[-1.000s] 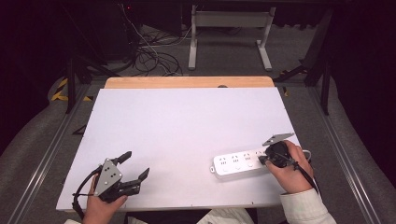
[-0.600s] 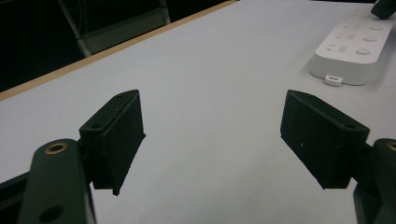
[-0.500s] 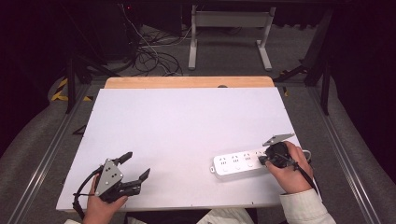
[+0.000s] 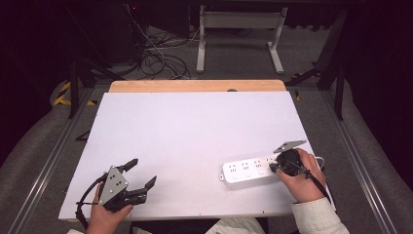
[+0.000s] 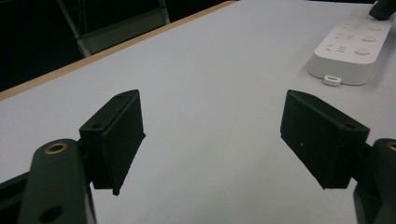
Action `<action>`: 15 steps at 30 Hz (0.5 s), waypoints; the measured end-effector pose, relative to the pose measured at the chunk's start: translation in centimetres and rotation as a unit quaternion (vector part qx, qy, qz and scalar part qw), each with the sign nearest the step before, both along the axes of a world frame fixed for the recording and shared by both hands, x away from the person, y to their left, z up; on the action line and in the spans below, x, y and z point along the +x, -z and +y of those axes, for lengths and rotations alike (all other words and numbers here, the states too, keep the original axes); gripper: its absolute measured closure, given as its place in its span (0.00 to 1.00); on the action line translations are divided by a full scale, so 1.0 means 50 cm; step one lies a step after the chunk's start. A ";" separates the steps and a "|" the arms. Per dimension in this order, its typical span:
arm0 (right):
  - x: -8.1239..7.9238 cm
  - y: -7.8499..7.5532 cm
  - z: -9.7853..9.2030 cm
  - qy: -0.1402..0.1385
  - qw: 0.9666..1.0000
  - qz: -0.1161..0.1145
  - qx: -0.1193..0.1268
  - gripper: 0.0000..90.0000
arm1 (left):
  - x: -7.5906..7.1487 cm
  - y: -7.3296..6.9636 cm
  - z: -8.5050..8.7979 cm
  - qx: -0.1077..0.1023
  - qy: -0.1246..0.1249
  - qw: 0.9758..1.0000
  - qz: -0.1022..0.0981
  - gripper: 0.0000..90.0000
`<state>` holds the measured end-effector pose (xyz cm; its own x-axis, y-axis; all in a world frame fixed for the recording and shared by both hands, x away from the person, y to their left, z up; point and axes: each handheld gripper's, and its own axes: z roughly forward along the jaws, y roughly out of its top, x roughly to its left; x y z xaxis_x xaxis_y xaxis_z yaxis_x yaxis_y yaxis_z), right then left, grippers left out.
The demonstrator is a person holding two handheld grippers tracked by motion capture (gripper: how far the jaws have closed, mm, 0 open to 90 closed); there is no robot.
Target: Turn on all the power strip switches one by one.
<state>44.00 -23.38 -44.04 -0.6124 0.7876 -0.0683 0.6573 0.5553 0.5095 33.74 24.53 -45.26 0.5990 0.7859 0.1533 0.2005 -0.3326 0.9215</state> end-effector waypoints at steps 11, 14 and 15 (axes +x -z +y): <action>-0.027 -0.035 0.010 -0.032 0.997 -0.051 0.051 1.00 | 0.005 0.001 -0.001 0.005 -0.002 1.000 0.001 0.25; -0.029 -0.033 0.014 -0.038 0.997 -0.050 0.052 1.00 | 0.002 0.000 -0.002 0.002 -0.003 1.000 -0.002 0.25; -0.030 -0.034 0.017 -0.046 0.996 -0.047 0.058 1.00 | 0.002 0.000 -0.001 0.002 -0.003 1.000 -0.001 0.25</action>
